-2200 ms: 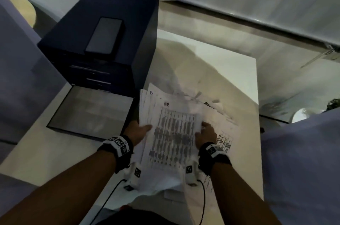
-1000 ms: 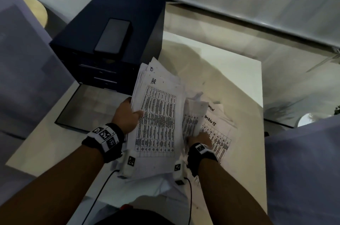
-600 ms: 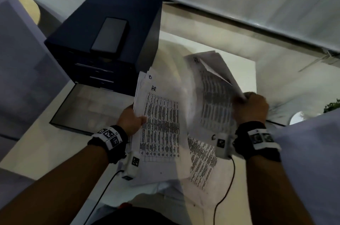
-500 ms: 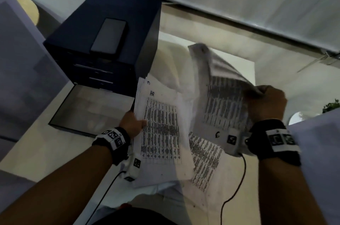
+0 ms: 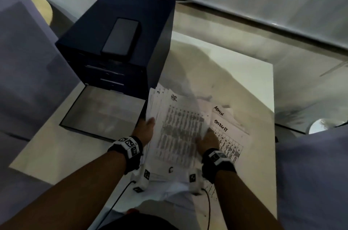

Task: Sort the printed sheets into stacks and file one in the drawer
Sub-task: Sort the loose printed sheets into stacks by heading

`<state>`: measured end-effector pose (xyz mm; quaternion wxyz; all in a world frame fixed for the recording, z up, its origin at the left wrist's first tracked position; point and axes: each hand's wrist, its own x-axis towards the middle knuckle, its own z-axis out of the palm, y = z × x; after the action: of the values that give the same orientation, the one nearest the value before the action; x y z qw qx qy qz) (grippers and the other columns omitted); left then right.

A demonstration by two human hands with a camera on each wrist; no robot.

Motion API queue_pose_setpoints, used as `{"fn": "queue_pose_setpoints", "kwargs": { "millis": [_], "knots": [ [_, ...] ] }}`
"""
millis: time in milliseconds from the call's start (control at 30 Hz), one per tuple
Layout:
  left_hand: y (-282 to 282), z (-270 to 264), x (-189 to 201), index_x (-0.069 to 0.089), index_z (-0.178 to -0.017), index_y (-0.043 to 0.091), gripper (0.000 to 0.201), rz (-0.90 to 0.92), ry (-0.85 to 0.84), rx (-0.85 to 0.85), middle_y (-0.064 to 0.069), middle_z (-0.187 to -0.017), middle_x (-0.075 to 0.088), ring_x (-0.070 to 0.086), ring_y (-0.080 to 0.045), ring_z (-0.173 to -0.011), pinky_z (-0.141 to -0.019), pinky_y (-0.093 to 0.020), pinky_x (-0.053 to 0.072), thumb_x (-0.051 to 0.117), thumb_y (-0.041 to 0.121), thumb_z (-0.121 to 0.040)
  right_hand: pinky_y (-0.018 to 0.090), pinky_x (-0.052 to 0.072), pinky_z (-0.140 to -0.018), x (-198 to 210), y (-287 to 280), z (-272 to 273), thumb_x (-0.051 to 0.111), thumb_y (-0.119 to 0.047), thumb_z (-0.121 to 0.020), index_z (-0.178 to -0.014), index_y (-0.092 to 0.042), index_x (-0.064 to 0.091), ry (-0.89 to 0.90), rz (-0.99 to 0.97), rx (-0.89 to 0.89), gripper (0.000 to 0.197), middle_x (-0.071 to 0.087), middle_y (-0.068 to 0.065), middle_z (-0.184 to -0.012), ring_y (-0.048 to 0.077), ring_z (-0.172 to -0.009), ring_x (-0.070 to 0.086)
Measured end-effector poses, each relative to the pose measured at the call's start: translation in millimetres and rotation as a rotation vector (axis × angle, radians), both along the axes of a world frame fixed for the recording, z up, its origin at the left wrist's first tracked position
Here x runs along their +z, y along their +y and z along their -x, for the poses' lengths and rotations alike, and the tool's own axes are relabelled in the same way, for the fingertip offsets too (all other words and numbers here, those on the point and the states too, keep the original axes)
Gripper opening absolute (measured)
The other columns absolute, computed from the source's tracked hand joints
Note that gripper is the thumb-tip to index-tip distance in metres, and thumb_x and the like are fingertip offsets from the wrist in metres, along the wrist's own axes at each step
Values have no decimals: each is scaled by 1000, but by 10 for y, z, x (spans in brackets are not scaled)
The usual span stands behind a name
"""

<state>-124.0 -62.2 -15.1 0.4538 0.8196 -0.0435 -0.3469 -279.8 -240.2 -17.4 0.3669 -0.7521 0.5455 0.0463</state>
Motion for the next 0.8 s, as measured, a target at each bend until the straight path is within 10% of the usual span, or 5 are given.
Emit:
{"fn": "queue_pose_setpoints", "kwargs": {
  "millis": [267,433,633,800],
  "knots": [
    [8,65,44,34,-146,16,57,41,-100,-130,-10,-140,51,52,-28,-123,-109,-41,41,58,20,-95,34,25,-117,-60,161,75,70,-23,-86,-152,-13,19,-117,-41,95,84,32,8,-154,26,-139,35],
    [109,54,604,48,-135,21,49,409,-68,-146,2,-125,65,63,-16,-113,-99,-41,51,63,5,-91,49,45,-104,308,-22,255,89,-49,-55,-149,-25,22,-358,-197,-51,118,45,2,-146,26,-124,53],
    [37,-12,1230,53,-135,10,46,644,-74,-191,-3,-125,67,64,-16,-116,-95,-35,54,63,1,-91,43,60,-80,1156,-293,170,87,-18,-67,-94,-19,70,-743,-103,-97,32,75,2,-92,21,-83,72],
    [-128,-53,1287,52,-136,14,48,666,-295,-172,-2,-131,63,58,-16,-125,-103,-45,49,64,22,-91,30,59,-65,1443,-234,181,85,-7,-68,-83,-17,73,-961,-24,-139,22,76,-9,-78,11,-73,72]
  ]
}}
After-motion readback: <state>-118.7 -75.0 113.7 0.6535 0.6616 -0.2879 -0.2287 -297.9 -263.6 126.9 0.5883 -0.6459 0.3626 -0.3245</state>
